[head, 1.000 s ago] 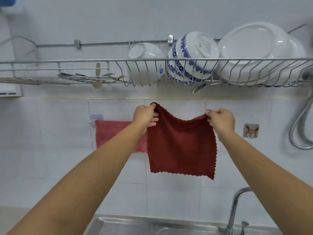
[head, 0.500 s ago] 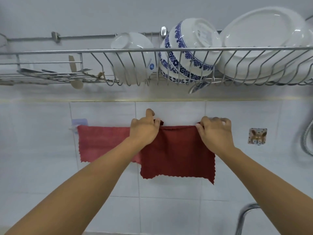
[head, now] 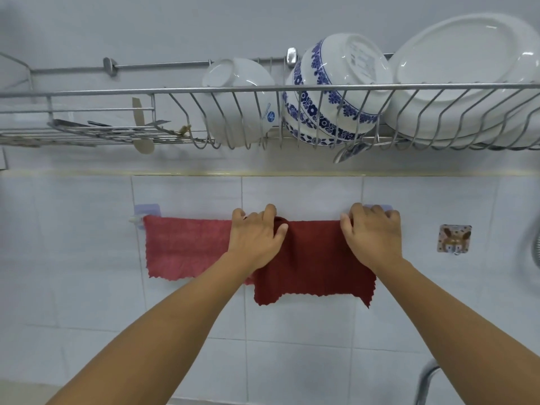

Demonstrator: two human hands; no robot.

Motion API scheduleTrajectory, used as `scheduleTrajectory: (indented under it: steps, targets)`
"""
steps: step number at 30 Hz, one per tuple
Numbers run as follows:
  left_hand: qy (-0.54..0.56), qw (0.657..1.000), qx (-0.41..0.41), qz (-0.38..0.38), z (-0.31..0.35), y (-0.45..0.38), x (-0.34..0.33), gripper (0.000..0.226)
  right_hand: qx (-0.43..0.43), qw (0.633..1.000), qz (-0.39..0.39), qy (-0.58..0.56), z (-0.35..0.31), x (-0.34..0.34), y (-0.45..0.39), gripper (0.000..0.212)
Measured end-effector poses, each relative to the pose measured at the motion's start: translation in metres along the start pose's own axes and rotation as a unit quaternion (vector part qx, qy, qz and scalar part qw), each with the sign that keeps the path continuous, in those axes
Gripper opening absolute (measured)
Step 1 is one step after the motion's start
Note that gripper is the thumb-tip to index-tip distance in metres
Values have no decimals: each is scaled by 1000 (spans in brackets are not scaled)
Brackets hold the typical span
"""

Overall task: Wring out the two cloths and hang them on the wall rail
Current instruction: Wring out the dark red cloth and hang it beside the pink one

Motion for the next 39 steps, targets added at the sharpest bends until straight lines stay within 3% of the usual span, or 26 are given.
scheduleTrajectory:
  steps: [6, 13, 21, 27, 30, 35, 39]
  targets:
    - [1, 1000, -2, -12, -3, -1, -6, 44, 18, 997, 72, -27, 9, -2, 4, 30]
    - [-41, 999, 8, -29, -1, -5, -6, 54, -7, 997, 69, 17, 8, -2, 10, 44]
    - [-29, 998, -21, -51, -6, -10, -2, 50, 3, 999, 37, -1, 15, -3, 4, 41]
    - [-5, 999, -41, 4, -11, -2, 0, 33, 43, 983, 34, -173, 33, -2, 5, 15]
    - [-15, 999, -49, 11, -8, -2, 1, 28, 19, 966, 22, -257, 38, 5, 2, 8]
    - [-16, 998, -36, 38, 2, -1, 9, 20, 31, 999, 33, -23, 30, 15, 1, 19]
    - [-33, 998, -29, 35, 3, 2, 10, 23, 42, 998, 29, 38, 20, 16, 8, 33]
Point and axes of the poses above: each hand's wrist, its own y-axis away from the middle knuckle, its own x-axis out of the back of the hand, z = x × y, the point moved 6 cm from there along -y, towards the middle knuckle
